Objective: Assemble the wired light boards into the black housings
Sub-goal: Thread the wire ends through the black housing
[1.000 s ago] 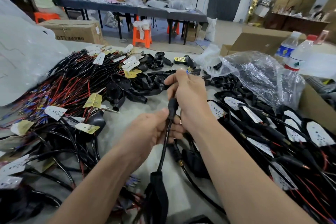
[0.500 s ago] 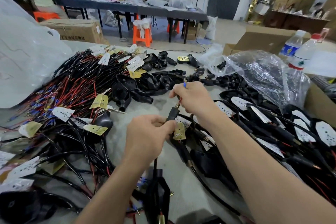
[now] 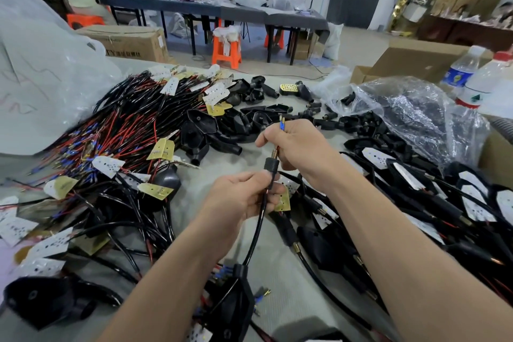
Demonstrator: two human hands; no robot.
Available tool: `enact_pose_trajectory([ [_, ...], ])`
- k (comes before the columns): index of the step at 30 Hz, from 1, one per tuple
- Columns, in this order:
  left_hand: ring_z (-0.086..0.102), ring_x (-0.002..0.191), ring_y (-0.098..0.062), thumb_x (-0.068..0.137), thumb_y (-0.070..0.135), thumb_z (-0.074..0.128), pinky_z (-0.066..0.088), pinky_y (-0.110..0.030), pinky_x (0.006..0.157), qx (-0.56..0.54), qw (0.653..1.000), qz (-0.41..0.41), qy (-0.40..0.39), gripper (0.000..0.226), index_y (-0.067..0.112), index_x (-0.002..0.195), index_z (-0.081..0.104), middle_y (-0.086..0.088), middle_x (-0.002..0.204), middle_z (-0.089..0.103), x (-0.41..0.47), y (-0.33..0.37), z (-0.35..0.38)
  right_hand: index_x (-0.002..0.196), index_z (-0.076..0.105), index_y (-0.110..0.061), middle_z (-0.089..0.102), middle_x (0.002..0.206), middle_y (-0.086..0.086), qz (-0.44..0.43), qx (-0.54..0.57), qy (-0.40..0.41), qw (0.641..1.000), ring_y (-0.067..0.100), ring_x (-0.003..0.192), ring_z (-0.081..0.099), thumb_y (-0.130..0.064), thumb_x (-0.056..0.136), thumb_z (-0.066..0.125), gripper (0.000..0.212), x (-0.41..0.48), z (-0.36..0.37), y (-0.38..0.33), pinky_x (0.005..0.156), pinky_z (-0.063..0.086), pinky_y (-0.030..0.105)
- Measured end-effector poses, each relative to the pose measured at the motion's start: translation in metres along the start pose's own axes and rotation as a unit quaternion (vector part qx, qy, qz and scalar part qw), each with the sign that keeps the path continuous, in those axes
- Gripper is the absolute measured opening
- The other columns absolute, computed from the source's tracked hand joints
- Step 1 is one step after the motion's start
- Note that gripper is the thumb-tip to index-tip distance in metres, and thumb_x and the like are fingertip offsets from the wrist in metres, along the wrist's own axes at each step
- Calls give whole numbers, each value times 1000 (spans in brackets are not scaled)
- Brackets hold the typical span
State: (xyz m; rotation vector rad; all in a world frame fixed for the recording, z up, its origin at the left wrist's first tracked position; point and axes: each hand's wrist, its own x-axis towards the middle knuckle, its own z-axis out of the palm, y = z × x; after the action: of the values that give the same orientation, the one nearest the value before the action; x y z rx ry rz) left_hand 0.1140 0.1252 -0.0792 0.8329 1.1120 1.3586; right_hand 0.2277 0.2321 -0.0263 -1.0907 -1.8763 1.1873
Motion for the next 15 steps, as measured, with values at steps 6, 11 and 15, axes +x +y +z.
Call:
enact_pose_trajectory([
  [6, 65, 56, -20, 93, 49, 51, 53, -37, 57, 361, 909, 172, 115, 46, 16, 72, 75, -1, 61, 70, -5, -9, 8, 62, 71, -24, 41, 44, -5, -9, -128, 48, 991, 13, 42, 36, -20, 95, 55, 37, 8, 1, 1, 44, 34, 21],
  [11, 67, 54, -22, 102, 30, 55, 54, -28, 51, 72, 995, 15, 66, 46, 11, 66, 77, -9, 68, 75, -6, -3, 15, 64, 74, -27, 40, 51, 0, -26, -104, 26, 994, 15, 49, 38, -22, 96, 53, 39, 7, 3, 9, 47, 33, 24],
  [15, 62, 51, -15, 108, 28, 42, 52, -22, 50, -56, 997, -57, 5, 51, 12, 71, 73, -8, 65, 69, -5, 2, 13, 69, 74, -24, 36, 44, -9, -44, -107, 22, 993, 13, 44, 32, -24, 97, 52, 35, 3, 5, 11, 40, 27, 19],
])
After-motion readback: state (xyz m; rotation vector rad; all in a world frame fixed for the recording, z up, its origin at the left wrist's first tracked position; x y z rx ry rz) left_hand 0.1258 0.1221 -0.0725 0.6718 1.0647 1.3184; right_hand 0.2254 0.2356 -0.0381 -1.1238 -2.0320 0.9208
